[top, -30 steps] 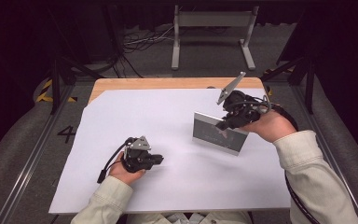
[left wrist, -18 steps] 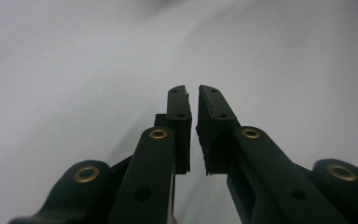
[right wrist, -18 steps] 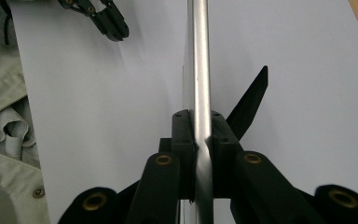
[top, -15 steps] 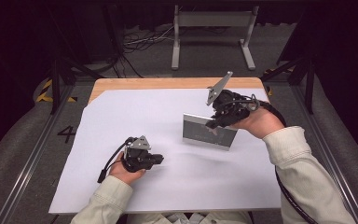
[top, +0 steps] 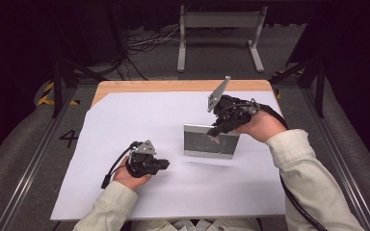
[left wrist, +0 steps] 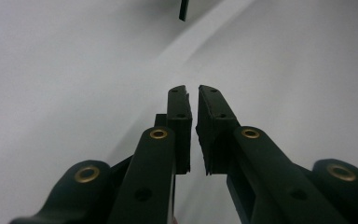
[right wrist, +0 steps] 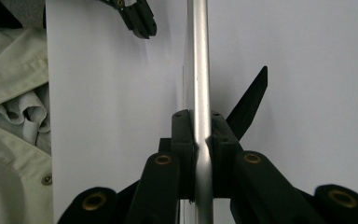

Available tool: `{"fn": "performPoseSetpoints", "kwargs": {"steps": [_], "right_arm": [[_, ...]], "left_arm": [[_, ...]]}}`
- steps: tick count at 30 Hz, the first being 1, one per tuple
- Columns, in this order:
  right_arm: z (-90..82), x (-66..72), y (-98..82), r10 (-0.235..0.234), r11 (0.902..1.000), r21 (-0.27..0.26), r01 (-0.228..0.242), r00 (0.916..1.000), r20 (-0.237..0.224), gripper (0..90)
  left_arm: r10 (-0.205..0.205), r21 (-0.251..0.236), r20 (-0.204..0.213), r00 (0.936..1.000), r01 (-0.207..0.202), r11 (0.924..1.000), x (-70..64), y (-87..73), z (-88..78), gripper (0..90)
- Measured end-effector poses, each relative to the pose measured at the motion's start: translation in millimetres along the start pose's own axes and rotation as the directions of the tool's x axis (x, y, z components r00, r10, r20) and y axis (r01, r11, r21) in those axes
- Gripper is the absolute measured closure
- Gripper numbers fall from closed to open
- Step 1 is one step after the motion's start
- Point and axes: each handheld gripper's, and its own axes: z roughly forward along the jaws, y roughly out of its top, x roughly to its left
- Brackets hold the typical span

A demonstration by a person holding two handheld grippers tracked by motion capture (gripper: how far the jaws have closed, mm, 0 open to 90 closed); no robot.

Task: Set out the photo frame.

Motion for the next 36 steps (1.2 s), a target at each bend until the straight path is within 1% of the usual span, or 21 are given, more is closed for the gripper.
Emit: {"fn": "performPoseSetpoints", "kwargs": {"steps": [2,4,5,7,8,9,10,12,14,17,19,25,31,33,36], "right_arm": [[3.1,-0.3,0.3,-0.02,0.9998,0.008,0.02,0.9998,0.001,83.4],[5.8,-0.8,0.1,-0.018,0.9997,0.016,0.018,0.9998,-0.006,83.4],[7.3,-2.1,-0.2,-0.025,0.9996,0.014,0.025,0.9996,-0.012,83.4],[9.2,-2.6,-0.9,-0.016,0.9997,0.018,0.016,0.9998,-0.015,83.5],[10.8,-3.7,-1.3,-0.027,0.9996,0.012,0.027,0.9995,-0.017,83.4],[10.8,-3.7,-1.3,-0.027,0.9996,0.012,0.027,0.9995,-0.017,83.4],[13.4,-4.8,-2.0,-0.039,0.9991,0.014,0.039,0.9987,-0.033,83.4],[14.2,-4.5,-2.1,-0.047,0.9986,0.02,0.048,0.9982,-0.038,83.4],[16.9,-4.2,-2.2,-0.073,0.997,0.023,0.074,0.9963,-0.046,83.4],[19.3,-4.2,-2.4,-0.084,0.9959,0.029,0.085,0.9952,-0.051,83.4],[20.7,-5.3,-3.2,-0.079,0.9963,0.028,0.081,0.9953,-0.055,83.4],[23.7,-8.3,-5.2,-0.1,0.9941,0.039,0.102,0.9936,-0.054,83.4],[24.2,-11.4,-7.5,-0.099,0.994,0.043,0.101,0.9936,-0.055,82.6],[24.4,-14.2,-10.0,-0.088,0.9947,0.05,0.09,0.9951,-0.044,81.8],[24.5,-17.0,-11.9,-0.079,0.9962,0.034,0.08,0.9959,-0.044,81.5]], "left_arm": [[-0.001,0.0,0.001,1.0,0.001,1.0,0.0,0.0,0.2,83.4],[-0.001,0.002,0.002,1.0,0.001,1.0,-0.2,0.0,0.2,83.4],[0.003,0.002,0.002,1.0,-0.003,1.0,-0.1,0.1,0.4,83.4],[0.001,0.004,0.003,1.0,-0.001,1.0,-0.4,0.1,0.5,83.4],[0.004,0.003,0.001,1.0,-0.004,1.0,-0.3,0.1,0.6,83.4],[0.004,0.003,0.001,1.0,-0.004,1.0,-0.3,0.1,0.6,83.3],[0.003,0.003,0.002,1.0,-0.003,1.0,-0.4,0.1,0.8,83.3],[0.002,0.003,0.003,1.0,-0.002,1.0,-0.4,0.1,0.9,83.3],[0.002,0.006,0.006,1.0,-0.002,1.0,-0.6,0.2,1.0,83.3],[0.005,0.006,0.006,1.0,-0.005,1.0,-0.6,0.3,1.2,83.4],[0.006,0.006,0.006,1.0,-0.006,1.0,-0.6,0.4,1.2,83.4],[0.004,0.007,0.004,1.0,-0.004,1.0,-1.0,0.4,1.4,83.3],[0.004,0.009,0.006,1.0,-0.004,0.9999,-1.0,0.4,1.8,83.3],[0.003,0.01,0.007,1.0,-0.003,0.9999,-1.4,0.3,2.1,83.3],[0.002,0.011,0.007,1.0,-0.002,0.9999,-1.7,0.4,2.2,83.3]]}}
